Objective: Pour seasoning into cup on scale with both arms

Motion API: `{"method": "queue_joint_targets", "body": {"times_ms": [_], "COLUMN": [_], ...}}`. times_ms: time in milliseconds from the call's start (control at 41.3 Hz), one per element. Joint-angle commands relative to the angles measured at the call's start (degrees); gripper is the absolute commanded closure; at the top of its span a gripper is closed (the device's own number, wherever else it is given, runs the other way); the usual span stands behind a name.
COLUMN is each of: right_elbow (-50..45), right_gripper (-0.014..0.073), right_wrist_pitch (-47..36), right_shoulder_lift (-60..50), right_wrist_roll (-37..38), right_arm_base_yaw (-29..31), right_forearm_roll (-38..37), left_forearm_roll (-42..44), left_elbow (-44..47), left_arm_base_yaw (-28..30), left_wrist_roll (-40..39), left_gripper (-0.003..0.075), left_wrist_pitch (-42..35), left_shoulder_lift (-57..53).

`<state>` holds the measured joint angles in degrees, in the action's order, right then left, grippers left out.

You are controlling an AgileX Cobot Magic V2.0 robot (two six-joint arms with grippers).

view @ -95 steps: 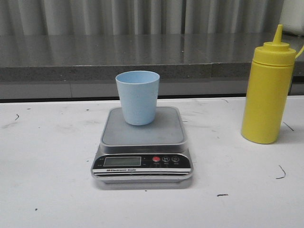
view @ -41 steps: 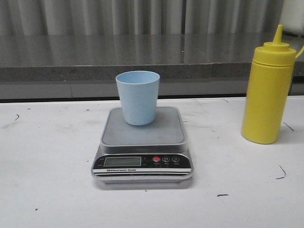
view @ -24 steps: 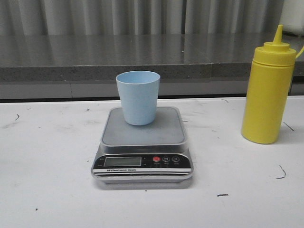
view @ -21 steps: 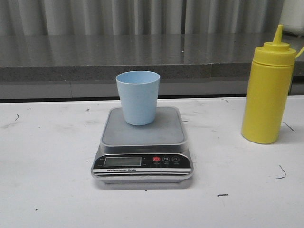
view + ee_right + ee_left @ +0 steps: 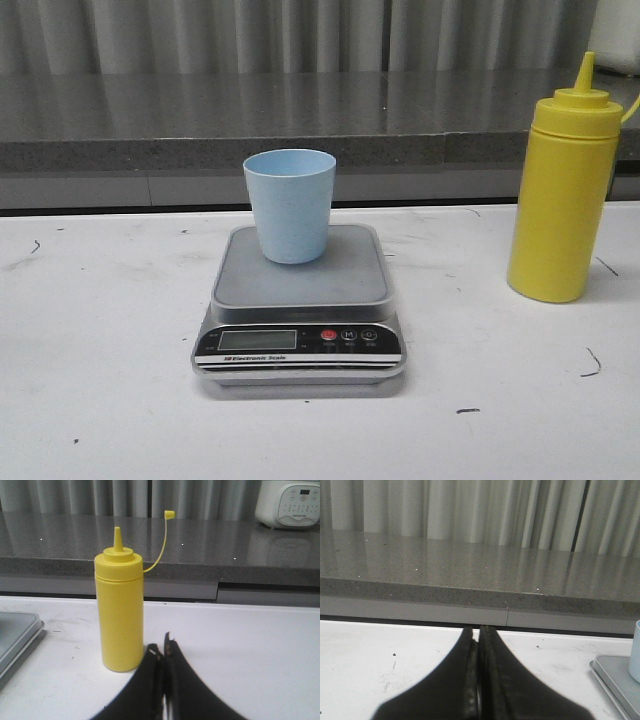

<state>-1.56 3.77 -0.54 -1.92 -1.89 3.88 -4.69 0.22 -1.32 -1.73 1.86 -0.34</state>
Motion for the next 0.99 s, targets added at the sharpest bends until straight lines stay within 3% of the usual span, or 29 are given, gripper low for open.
{"method": "queue_joint_targets", "body": {"times_ms": [0,969], "right_elbow": [0.4,0.4], "right_gripper": [0.0661,0.0661], "right_wrist_pitch": [-5.1,-5.0], "right_shoulder_lift": [-1.0,-1.0], "right_wrist_roll": [-0.2,-0.2], "right_arm_base_yaw": [0.2,0.9], "right_forearm_roll": [0.1,0.1], "left_forearm_roll": [0.0,0.0], "left_elbow": [1.4,1.4], "left_arm_base_yaw": [-0.4,-0.4], "left_wrist_roll": [-0.7,-0.7], "left_gripper": [0.0740,0.0740], "left_wrist_pitch": [-5.0,-5.0], "left_shoulder_lift": [-0.9,-0.9]}}
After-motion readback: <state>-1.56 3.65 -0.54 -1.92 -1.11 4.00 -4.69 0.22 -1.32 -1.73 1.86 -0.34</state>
